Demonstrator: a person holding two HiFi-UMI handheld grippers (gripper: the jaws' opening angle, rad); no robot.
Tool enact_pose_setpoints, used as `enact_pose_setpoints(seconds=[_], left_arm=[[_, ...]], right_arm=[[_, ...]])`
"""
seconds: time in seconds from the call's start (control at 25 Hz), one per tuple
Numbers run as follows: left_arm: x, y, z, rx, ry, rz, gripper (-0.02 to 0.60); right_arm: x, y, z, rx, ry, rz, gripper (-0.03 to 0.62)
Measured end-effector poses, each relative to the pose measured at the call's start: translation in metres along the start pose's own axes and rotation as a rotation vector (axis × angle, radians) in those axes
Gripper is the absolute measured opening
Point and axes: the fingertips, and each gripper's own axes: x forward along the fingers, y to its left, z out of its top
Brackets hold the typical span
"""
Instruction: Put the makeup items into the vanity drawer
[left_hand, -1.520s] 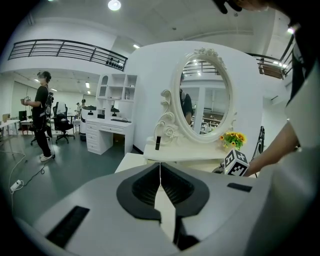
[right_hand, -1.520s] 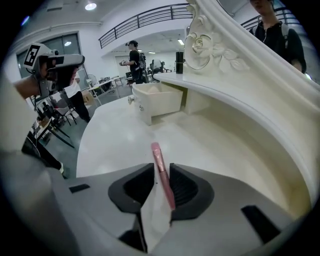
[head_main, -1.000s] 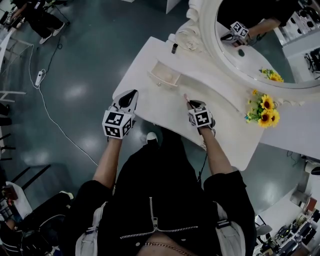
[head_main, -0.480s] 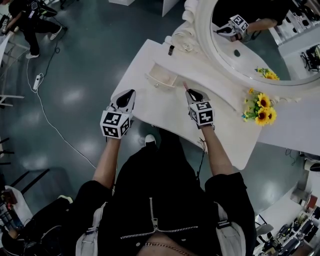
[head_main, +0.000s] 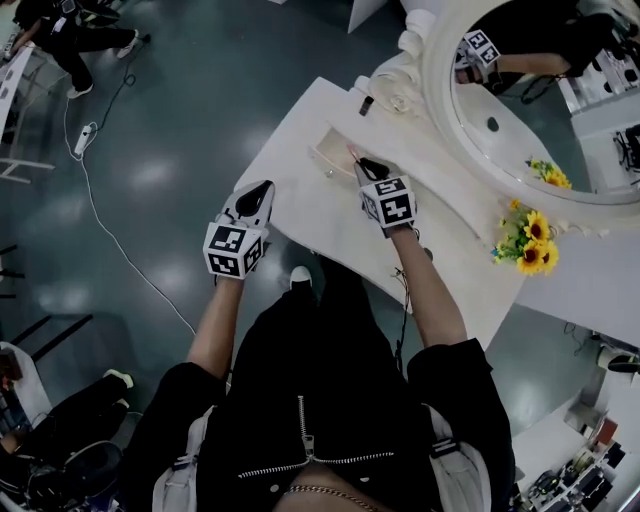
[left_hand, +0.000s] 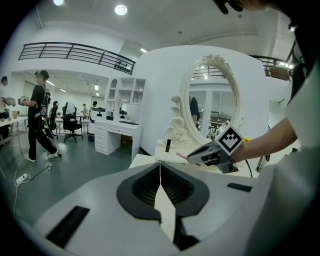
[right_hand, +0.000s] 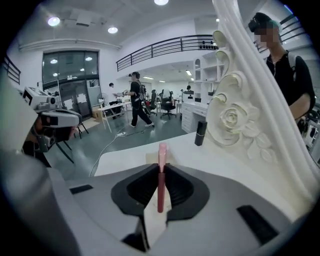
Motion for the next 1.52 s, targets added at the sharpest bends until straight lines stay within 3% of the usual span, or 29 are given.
enact_pose_setpoints(seconds=[0.4, 0.88, 1.2, 1.52], left_arm=[[-0.023, 0.033, -0.018, -0.062, 0.019, 0.096, 0.021], [-0.023, 0.038, -0.026, -0.085, 0.041, 0.111, 0.021], [-0.024, 0.039, -0.03, -0.084, 0.051, 0.114, 0.021], [-0.023, 0.033, -0.027, -0.069, 0.05, 0.095, 0.021]], right_arm=[[0.069, 0.021, -0.005, -0.065, 0.177, 0.054, 0.052], [0.082, 0.016, -0.01, -0.006, 0.203, 0.045, 0.055], [0.079, 0.013, -0.004, 0.015, 0.178, 0.036, 0.069], [0.063, 0.013, 0.006, 0.026, 0.062, 0.035, 0.008]])
